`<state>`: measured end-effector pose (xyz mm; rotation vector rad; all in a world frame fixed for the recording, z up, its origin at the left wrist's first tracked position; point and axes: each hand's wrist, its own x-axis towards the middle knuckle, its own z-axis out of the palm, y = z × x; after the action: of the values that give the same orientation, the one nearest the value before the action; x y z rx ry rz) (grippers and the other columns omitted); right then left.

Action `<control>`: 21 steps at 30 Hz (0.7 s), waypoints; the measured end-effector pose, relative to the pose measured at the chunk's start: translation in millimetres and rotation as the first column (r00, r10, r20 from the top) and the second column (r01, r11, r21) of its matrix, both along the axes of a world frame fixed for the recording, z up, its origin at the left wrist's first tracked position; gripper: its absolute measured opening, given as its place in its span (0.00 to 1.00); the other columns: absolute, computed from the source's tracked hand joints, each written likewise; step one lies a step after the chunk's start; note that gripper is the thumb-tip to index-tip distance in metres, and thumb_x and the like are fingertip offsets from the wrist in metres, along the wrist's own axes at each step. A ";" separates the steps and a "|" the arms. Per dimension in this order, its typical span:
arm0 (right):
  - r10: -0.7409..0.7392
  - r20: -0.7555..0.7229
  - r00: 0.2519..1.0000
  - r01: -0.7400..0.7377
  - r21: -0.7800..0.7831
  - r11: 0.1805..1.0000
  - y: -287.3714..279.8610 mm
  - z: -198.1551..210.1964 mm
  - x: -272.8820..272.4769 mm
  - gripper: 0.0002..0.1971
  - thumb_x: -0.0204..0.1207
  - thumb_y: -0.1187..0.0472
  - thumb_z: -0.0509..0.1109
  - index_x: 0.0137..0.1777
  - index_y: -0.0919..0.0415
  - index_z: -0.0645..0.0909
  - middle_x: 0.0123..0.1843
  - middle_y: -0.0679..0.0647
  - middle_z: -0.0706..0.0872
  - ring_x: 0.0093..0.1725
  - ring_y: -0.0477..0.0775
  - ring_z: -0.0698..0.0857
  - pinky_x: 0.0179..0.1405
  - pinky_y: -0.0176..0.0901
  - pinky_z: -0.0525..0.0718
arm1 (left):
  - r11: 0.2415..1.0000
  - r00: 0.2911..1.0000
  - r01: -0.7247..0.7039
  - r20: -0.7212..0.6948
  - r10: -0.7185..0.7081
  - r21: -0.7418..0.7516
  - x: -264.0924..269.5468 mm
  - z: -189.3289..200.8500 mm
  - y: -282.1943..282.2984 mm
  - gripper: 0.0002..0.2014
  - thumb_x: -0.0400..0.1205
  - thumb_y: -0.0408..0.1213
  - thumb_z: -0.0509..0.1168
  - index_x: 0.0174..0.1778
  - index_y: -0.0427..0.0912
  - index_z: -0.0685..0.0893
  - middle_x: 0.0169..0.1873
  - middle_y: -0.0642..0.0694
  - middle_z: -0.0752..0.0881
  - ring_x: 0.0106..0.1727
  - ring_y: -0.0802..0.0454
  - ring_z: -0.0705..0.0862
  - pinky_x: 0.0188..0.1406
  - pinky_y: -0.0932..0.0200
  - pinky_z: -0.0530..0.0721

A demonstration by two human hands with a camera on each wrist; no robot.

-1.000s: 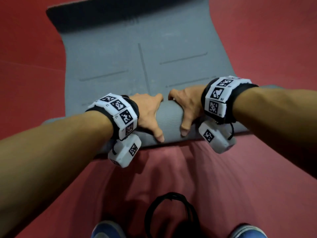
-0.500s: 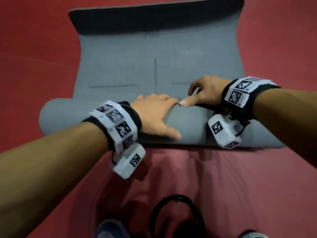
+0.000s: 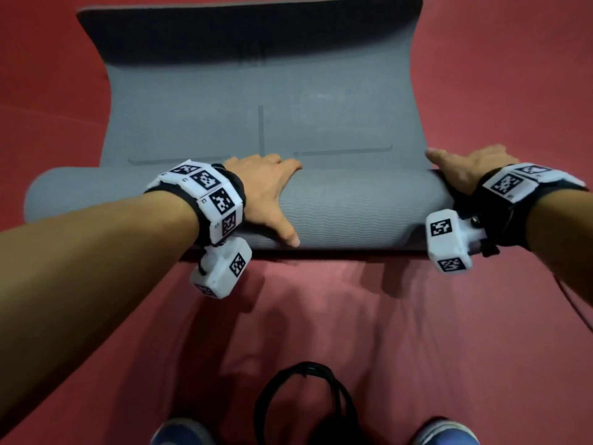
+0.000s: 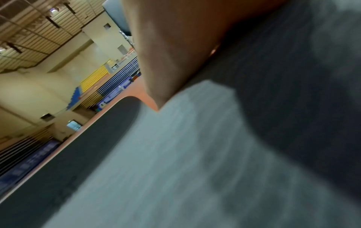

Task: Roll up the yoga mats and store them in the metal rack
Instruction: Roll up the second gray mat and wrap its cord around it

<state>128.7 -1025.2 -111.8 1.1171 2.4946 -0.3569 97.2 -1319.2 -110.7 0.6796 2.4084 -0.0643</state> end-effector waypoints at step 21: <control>-0.218 -0.028 0.976 0.210 -0.166 0.963 25.2 -8.7 29.2 0.55 0.64 0.23 0.54 0.75 0.72 0.69 0.71 0.73 0.76 0.64 0.72 0.80 0.66 0.56 0.76 | 0.982 0.965 0.188 -0.186 -0.182 0.014 30.9 -4.4 10.4 0.63 0.55 0.86 0.56 0.84 0.59 0.48 0.81 0.53 0.65 0.77 0.46 0.69 0.67 0.42 0.72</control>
<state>157.9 -1000.0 -120.5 1.3272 2.3387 -0.6411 128.1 -1308.7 -115.1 0.9500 2.5183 -0.1744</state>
